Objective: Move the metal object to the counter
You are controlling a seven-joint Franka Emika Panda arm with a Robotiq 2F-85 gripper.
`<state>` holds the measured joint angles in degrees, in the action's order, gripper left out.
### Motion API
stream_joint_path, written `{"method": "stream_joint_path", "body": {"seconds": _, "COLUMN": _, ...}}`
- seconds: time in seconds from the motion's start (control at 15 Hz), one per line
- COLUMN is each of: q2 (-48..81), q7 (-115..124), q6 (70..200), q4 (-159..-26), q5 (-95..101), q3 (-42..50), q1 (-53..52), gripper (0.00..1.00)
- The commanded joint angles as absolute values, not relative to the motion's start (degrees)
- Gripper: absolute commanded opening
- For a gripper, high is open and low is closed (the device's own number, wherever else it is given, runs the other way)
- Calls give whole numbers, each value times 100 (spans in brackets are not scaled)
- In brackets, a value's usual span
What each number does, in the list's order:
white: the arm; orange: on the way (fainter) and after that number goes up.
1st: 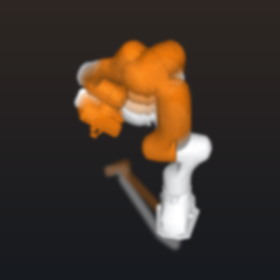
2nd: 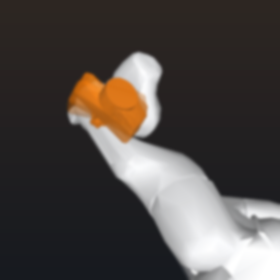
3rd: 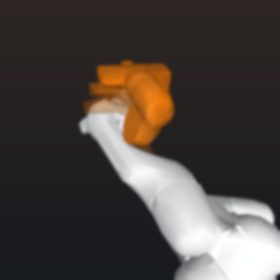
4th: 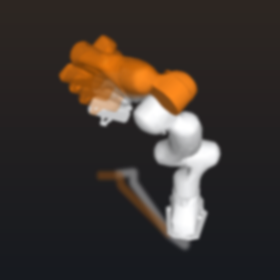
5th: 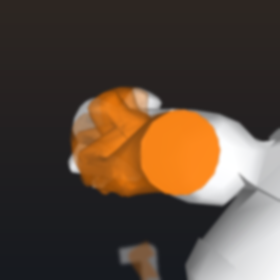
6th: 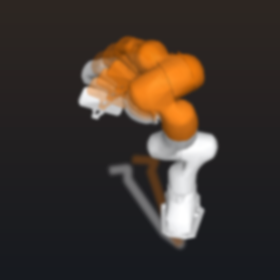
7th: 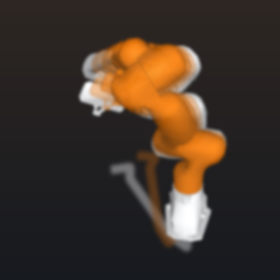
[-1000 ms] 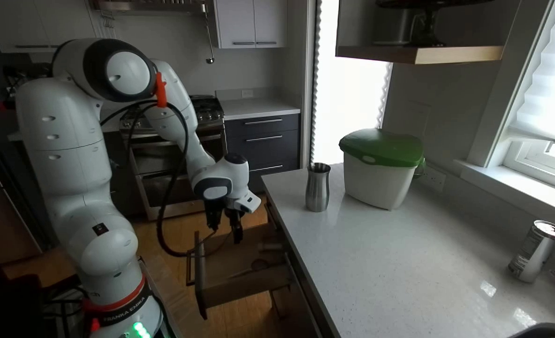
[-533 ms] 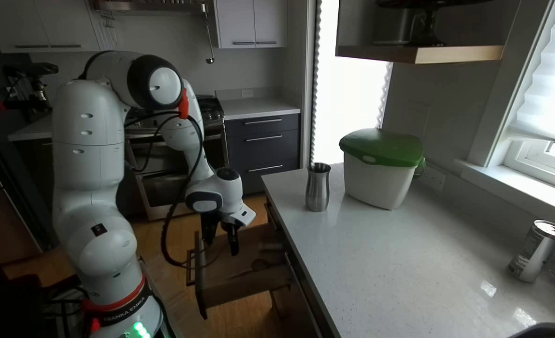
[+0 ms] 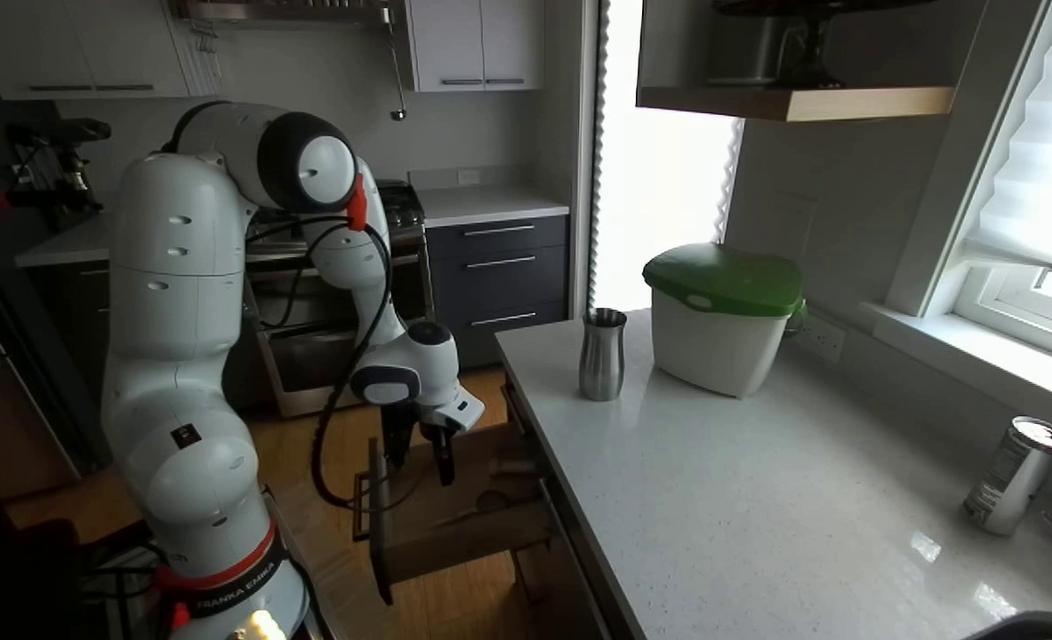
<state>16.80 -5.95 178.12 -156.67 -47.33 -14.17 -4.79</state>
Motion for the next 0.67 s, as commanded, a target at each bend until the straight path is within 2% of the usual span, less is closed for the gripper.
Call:
{"method": "stream_joint_path", "body": {"seconds": 0.0, "q2": 1680, "q7": -595, "q6": 17812, "q4": -15667, "q5": -4733, "q3": -1417, "q1": -479, "gripper": 100}}
{"method": "stream_joint_path", "body": {"seconds": 0.6, "q2": 3152, "q7": -943, "q6": 17955, "q4": -14259, "q5": -4775, "q3": -1726, "q1": 270, "gripper": 100}}
